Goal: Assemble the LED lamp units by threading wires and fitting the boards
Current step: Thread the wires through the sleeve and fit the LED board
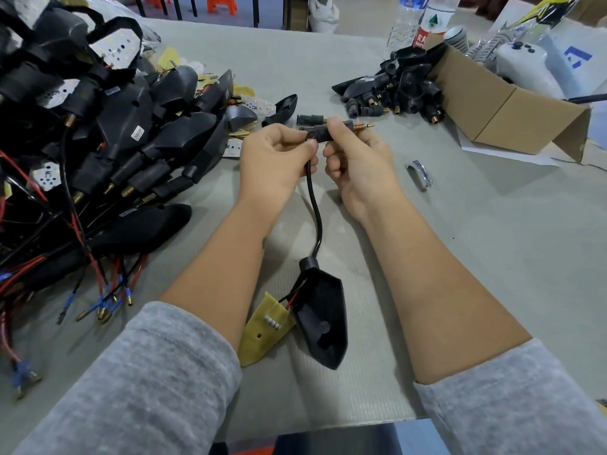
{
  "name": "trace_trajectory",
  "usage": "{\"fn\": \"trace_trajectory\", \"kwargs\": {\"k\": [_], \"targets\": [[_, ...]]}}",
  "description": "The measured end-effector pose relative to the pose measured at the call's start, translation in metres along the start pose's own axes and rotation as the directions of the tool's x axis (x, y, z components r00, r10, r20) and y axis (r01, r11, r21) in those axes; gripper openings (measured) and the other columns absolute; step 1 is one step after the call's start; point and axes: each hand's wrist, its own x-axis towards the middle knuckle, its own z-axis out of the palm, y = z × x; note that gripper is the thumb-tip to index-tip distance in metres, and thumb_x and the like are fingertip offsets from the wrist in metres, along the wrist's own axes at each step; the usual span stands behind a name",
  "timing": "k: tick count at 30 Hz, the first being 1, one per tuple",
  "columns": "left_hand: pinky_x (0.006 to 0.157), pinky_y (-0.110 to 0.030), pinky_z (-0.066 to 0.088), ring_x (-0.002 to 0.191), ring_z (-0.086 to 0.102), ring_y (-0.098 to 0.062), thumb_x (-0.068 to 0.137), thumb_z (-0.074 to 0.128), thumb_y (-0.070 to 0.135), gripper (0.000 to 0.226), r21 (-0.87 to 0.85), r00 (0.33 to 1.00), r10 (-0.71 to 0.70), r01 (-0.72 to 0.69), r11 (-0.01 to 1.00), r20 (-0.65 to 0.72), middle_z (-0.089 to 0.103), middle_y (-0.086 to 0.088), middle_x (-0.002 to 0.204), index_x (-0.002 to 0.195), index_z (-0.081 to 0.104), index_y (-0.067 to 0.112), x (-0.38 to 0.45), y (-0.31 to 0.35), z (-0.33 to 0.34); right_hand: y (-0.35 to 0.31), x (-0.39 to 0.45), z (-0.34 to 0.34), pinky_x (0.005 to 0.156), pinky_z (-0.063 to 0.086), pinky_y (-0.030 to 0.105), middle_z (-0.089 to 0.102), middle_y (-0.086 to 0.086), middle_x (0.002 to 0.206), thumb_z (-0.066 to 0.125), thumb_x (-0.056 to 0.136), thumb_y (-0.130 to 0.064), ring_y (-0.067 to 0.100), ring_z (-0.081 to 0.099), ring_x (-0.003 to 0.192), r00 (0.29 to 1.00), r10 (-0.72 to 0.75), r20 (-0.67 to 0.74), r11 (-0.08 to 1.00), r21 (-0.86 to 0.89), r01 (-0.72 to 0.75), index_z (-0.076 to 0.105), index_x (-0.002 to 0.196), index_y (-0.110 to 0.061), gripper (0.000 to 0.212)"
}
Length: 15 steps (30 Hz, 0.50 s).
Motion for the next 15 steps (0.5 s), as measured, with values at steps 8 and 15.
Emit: {"fn": "trace_trajectory", "kwargs": {"k": [8, 15], "targets": [[0.063, -0.025, 0.057, 0.059, 0.063, -0.010, 0.088, 0.064, -0.002, 0.018, 0.034, 1.000, -0.002, 0.001, 0.999, 0.023, 0.066, -0.003, 0.066, 0.075, 0.061, 0.011, 0.0018, -0.0011, -0.0017, -0.0003, -0.0016, -0.0001, 0.042, 0.035, 0.017, 0.054, -0.002, 0.054, 0.065, 0.093, -0.019, 0.007, 0.041, 0.041, 1.000, 0.009, -0.003, 1.000, -0.010, -0.009, 0.056, 0.078, -0.014, 0.018], [0.066, -0.027, 0.057, 0.067, 0.062, -0.019, 0.088, 0.062, -0.004, 0.020, 0.143, 0.994, 0.058, -0.071, 0.987, 0.095, 0.064, -0.012, 0.074, 0.075, 0.063, 0.011, -0.0021, -0.0004, -0.0016, -0.0018, -0.0024, -0.0009, 0.038, 0.028, 0.017, 0.049, -0.002, 0.050, 0.068, 0.091, -0.019, 0.007, 0.035, 0.037, 1.000, 0.010, -0.025, 0.999, -0.038, -0.011, 0.056, 0.074, -0.016, 0.021]]}}
